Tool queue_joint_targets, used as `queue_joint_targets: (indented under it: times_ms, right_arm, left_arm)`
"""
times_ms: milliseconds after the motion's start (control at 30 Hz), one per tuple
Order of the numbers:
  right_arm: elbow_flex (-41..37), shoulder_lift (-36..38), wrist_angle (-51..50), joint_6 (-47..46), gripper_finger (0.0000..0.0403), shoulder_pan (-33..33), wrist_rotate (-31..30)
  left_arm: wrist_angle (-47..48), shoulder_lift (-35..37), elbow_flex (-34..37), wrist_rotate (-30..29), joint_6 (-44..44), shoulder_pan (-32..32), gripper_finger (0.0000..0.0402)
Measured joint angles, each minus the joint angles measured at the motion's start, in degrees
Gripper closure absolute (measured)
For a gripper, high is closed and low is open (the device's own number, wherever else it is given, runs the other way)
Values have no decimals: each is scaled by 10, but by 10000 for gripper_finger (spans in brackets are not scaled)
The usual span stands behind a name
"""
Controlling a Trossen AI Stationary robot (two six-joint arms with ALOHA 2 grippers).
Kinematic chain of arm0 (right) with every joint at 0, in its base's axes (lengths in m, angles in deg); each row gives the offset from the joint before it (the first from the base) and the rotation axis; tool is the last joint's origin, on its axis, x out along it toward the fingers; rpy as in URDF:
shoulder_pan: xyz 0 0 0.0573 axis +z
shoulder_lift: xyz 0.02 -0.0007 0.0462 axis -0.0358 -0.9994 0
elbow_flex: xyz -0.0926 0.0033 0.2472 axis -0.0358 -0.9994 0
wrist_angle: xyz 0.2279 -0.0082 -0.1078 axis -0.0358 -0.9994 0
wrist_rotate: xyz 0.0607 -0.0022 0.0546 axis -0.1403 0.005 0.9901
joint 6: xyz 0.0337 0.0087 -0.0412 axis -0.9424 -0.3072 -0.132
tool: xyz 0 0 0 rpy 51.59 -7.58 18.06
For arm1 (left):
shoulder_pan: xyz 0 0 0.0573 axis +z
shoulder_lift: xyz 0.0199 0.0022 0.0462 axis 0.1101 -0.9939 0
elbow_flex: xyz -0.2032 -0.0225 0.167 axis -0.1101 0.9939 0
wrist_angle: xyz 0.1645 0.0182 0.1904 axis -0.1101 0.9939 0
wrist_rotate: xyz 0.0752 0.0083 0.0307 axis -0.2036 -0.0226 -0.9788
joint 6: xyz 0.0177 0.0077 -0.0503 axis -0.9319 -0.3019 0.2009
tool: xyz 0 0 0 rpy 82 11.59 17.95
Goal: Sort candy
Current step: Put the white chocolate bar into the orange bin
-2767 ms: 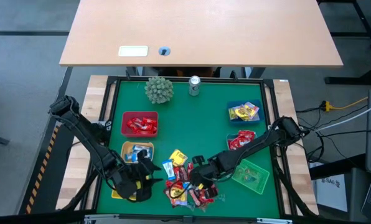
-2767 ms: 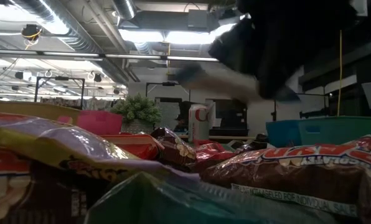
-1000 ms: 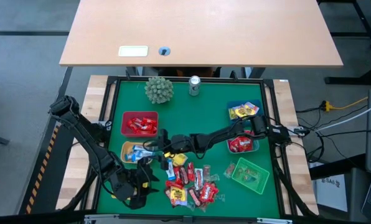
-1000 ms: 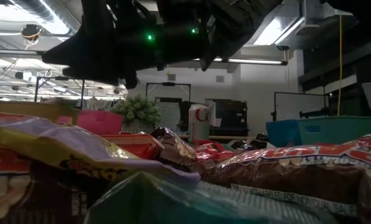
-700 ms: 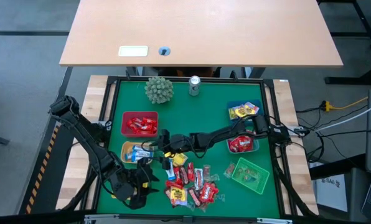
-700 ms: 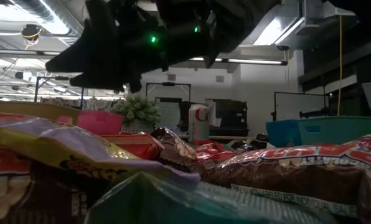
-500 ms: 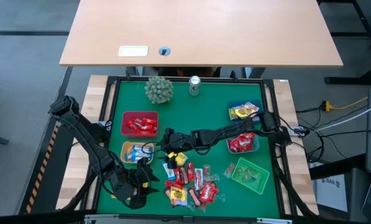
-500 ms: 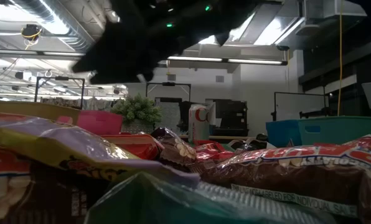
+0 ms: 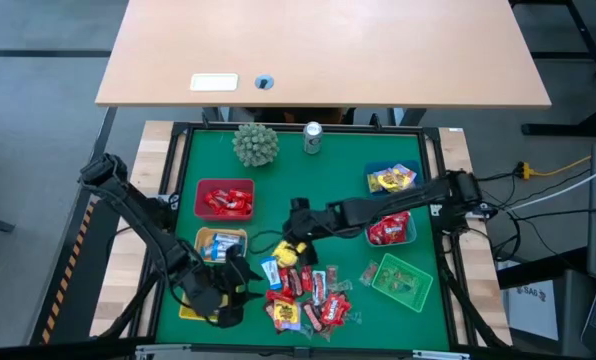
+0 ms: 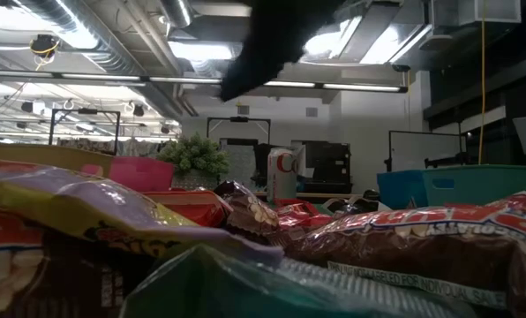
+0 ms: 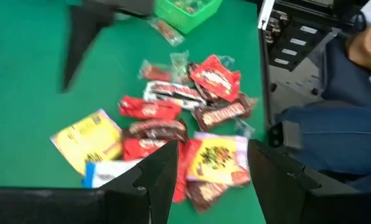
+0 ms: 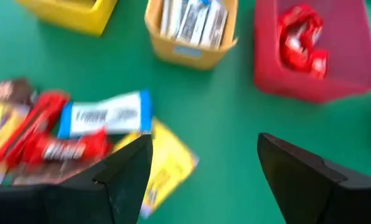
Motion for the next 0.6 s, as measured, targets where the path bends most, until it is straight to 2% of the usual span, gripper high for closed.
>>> queue_joint_targets:
  times_ms: [167, 400, 500, 600]
  right_arm:
    - [-97, 84, -19, -20, 113, 30, -36]
    - [-242, 189, -18, -132, 113, 62, -99]
    - [-292, 217, 9, -163, 113, 76, -96]
    - [-327, 223, 36, -171, 113, 93, -68]
  left_arm:
    - [-31, 0, 0, 9, -104, 36, 223]
    - [-56, -1, 0, 94, -281, 105, 223]
    - [-57, -15, 0, 134, -357, 133, 223]
    - [-57, -40, 0, 180, -422, 154, 223]
